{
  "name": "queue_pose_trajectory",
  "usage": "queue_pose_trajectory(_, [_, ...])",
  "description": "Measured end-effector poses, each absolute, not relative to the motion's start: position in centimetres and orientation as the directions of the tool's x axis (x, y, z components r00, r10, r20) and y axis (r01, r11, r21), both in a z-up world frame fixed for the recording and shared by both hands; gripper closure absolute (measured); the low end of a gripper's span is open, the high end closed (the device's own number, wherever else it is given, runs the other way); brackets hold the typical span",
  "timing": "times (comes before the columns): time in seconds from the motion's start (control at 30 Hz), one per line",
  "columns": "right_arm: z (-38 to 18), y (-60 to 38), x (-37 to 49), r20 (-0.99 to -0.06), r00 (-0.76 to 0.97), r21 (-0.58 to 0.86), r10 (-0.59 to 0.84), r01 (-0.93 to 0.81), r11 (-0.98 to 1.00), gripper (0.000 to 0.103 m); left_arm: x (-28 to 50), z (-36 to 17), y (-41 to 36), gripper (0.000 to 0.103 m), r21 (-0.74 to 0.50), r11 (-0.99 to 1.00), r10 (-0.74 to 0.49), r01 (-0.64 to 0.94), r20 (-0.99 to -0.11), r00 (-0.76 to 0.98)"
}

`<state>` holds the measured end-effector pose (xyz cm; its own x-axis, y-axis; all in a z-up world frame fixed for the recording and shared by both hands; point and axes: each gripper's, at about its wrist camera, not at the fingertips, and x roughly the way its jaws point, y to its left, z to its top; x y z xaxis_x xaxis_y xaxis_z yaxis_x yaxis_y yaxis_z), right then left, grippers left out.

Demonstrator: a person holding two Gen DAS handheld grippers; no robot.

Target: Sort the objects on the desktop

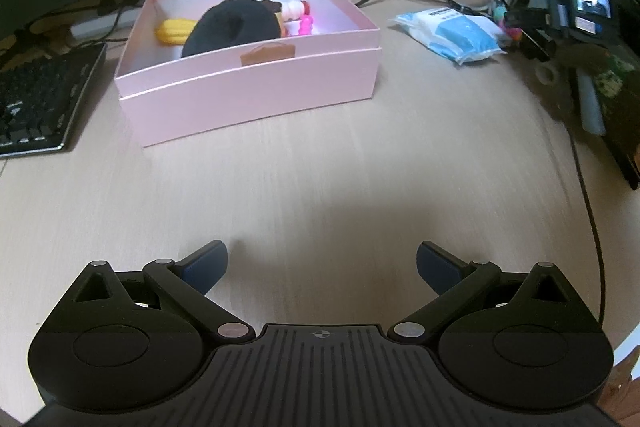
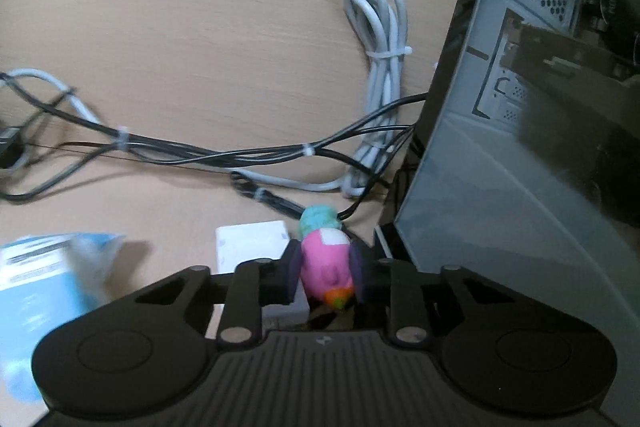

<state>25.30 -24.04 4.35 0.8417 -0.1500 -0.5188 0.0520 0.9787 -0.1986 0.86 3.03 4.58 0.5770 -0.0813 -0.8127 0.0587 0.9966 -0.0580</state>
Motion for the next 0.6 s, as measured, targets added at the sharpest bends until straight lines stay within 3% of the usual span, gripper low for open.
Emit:
queue_pose_trajectory(0.13, [5.1, -23.7, 21.6, -0.554, 0.832, -0.101, 0.02, -0.092, 0.991, 0.092, 0.9, 4.5, 2.3, 0.0, -0.062, 0.994, -0.104, 0.092, -0.809, 0.579])
queue_pose_trajectory(0.33, [5.3, -23.8, 22.0, -0.469, 0.869, -0.216, -0.158, 0.06, 0.974, 0.089, 0.8, 4.5, 2.3, 0.0, -0.062, 0.994, -0.105, 0.093, -0.807, 0.581])
queue_pose_trajectory(0.37, [5.2, -24.1, 22.6, -0.471, 0.865, -0.215, -0.171, 0.076, 0.974, 0.086, 0.8, 4.5, 2.3, 0.0, -0.062, 0.994, -0.105, 0.094, -0.806, 0.582])
queue_pose_trajectory(0.43, [5.2, -24.4, 23.7, -0.46, 0.869, -0.225, -0.181, 0.083, 0.971, 0.069, 0.6, 4.7, 2.4, 0.0, -0.073, 0.992, -0.121, 0.104, -0.799, 0.589])
queue_pose_trajectory(0.47, [5.1, -24.3, 24.2, -0.448, 0.873, -0.243, -0.191, 0.087, 0.966, 0.053, 0.4, 4.8, 2.4, 0.0, -0.085, 0.99, -0.137, 0.115, -0.793, 0.594])
queue_pose_trajectory(0.5, [5.0, -24.2, 25.0, -0.435, 0.877, -0.266, -0.204, 0.091, 0.96, 0.044, 0.3, 5.0, 2.4, 0.0, -0.095, 0.987, -0.155, 0.13, -0.785, 0.6])
queue_pose_trajectory(0.6, [4.6, -24.3, 27.5, -0.443, 0.868, -0.301, -0.226, 0.093, 0.949, 0.044, -0.1, 5.4, 1.8, 0.0, -0.087, 0.981, -0.178, 0.173, -0.758, 0.627])
